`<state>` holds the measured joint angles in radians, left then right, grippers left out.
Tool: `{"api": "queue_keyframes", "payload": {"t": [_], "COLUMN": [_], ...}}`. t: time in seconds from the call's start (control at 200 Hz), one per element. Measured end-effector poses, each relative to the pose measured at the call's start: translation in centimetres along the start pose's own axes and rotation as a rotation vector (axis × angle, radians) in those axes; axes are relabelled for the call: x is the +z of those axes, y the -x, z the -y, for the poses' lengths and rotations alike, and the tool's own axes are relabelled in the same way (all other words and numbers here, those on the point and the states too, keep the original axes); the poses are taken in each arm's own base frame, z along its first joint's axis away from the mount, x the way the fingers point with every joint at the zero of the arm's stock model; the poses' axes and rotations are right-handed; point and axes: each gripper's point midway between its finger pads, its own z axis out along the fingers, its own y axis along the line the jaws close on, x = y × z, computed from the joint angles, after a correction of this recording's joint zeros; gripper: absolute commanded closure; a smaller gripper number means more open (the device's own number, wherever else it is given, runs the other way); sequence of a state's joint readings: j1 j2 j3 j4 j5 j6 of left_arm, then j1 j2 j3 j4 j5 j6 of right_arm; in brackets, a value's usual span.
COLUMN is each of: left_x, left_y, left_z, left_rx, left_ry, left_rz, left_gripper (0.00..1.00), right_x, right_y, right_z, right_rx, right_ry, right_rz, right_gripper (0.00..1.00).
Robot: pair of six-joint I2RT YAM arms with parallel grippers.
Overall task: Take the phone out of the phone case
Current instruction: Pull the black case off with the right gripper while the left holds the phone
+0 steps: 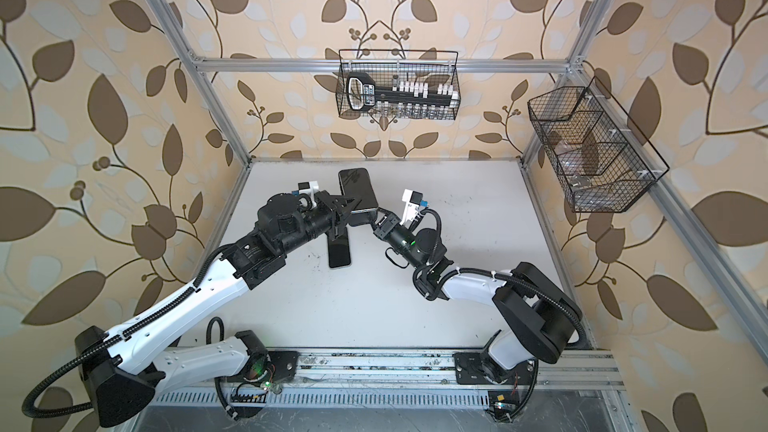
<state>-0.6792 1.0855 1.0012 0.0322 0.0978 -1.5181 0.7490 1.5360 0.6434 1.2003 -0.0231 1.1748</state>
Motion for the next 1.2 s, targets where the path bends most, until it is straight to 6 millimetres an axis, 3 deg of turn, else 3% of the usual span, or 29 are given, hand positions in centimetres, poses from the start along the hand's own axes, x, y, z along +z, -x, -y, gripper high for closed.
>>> {"api": "queue_keyframes", "payload": {"t": [0.765,0.96,1.075,1.2], "left_x": [-0.2,-1.6,-2.9,-3.3], "left_y": [-1.1,-1.4,-1.8,-1.9], "left_z": [0.6,5.8,8.3,8.9], "left_rx": [-0.01,0.037,0.06,0.08], "left_ry": [0.0,-0.168,-0.248,-0.27], "left_rz": [-0.06,-0.068,-0.075,-0.079], "left_gripper": [1.0,1.0,1.0,1.0], "right_x": [-0.6,-2.2,-2.5,-2.5], "right_y": [0.0,-2.4,-2.7,-2.6], "right_z": [2.3,8.7,9.3,9.3], "right_rx": [0.023,0.042,0.046,0.05], "right_ry": [-0.016,-0.216,-0.239,-0.242], "right_rz": [0.003,-0.064,-0.074,-0.071], "right_gripper": [1.0,1.0,1.0,1.0]}}
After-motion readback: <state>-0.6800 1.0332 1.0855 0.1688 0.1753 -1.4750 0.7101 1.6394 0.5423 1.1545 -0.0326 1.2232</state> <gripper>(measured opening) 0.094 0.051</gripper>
